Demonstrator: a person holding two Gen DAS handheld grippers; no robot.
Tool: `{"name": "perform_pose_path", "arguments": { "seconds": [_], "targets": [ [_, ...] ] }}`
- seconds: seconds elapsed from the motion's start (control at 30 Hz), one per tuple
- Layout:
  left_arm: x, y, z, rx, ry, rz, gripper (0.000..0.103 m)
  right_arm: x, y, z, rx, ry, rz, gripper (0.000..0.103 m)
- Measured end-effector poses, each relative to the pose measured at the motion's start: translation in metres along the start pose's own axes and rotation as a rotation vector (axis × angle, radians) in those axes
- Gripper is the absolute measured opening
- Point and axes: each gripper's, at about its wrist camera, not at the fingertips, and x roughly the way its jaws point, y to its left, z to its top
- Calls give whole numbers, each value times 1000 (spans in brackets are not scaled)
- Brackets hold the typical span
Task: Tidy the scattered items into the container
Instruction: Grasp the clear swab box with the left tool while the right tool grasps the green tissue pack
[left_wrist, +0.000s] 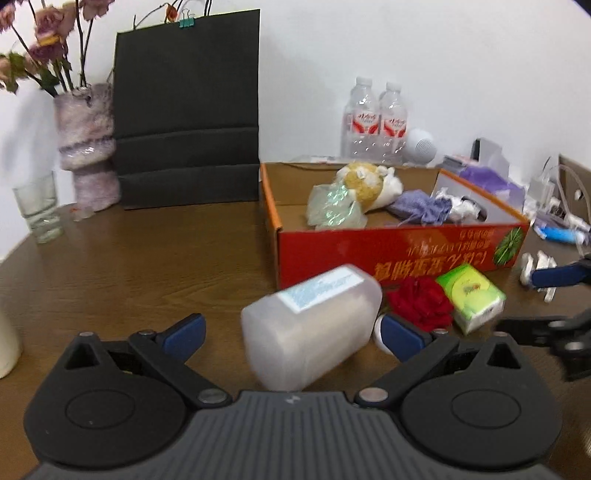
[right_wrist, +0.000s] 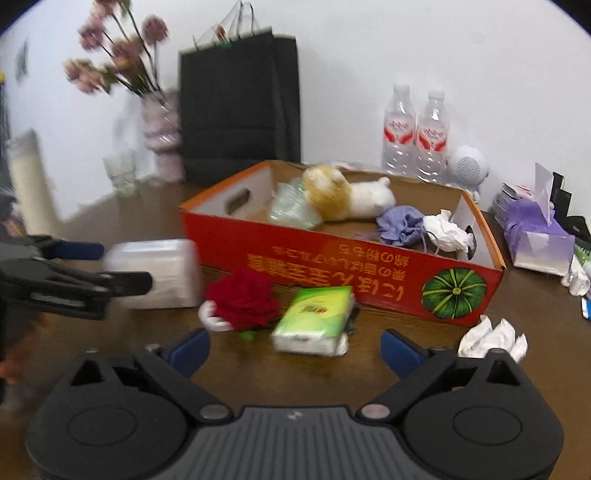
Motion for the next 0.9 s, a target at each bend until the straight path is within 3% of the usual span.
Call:
{"name": "perform_pose_path", "arguments": {
  "seconds": [0.03,0.1,0.17,0.2,0.27,0.33,0.43,0.63,0.8,0.9],
  "targets": [
    [2,1,0,-11,-4,-6,100,6,-1,1,3,1,3,94],
    [4,2,-1,-19,6,6,85,17,-3,4,2,13,1,94],
    [4,1,-3,-36,29,19,61,27,-4,5,-5,35,-9,92],
    [2,1,-4,-54,30,27,55,32,-4,4,-10,48,-8,91],
    [-2,0,-6,-77,24,33,50,40,-3,2,-15,65,1,78],
    [-8,-4,-8,-92,25,50,48,44,-2,1,-11,62,-20,54],
    [-19,-14,-14,-91,23,94,47,38,-2,-4,-8,38,-49,46],
    [-75,-35,-36,-107,-56,182,47,-17,0,-24,-3,-24,-67,43],
    [-120,-54,-65,-157,-53,178,47,-76,12,-66,-7,28,-16,43],
    [-137,-75,-79,-138,-51,178,47,-98,16,-89,26,54,-5,43]
  ]
}}
